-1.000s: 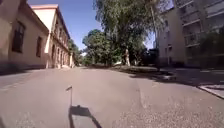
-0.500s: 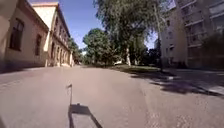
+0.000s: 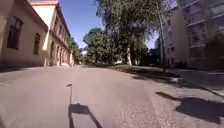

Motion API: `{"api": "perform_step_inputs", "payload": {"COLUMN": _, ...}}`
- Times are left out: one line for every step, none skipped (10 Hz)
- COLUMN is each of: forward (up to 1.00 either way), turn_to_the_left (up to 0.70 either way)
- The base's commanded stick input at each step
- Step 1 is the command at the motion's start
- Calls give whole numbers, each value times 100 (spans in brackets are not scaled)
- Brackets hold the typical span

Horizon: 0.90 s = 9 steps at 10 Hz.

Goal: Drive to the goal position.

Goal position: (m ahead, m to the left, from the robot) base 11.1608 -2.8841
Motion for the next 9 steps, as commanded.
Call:
{"api": "perform_step_inputs", "payload": {"forward": 70, "turn_to_the_left": 0}}
{"api": "perform_step_inputs", "payload": {"forward": 70, "turn_to_the_left": 0}}
{"api": "perform_step_inputs", "payload": {"forward": 70, "turn_to_the_left": 0}}
{"api": "perform_step_inputs", "payload": {"forward": 70, "turn_to_the_left": 0}}
{"api": "perform_step_inputs", "payload": {"forward": 70, "turn_to_the_left": 0}}
{"api": "perform_step_inputs", "payload": {"forward": 70, "turn_to_the_left": 0}}
{"api": "perform_step_inputs", "payload": {"forward": 70, "turn_to_the_left": 0}}
{"api": "perform_step_inputs", "payload": {"forward": 70, "turn_to_the_left": 0}}
{"api": "perform_step_inputs", "payload": {"forward": 70, "turn_to_the_left": 0}}
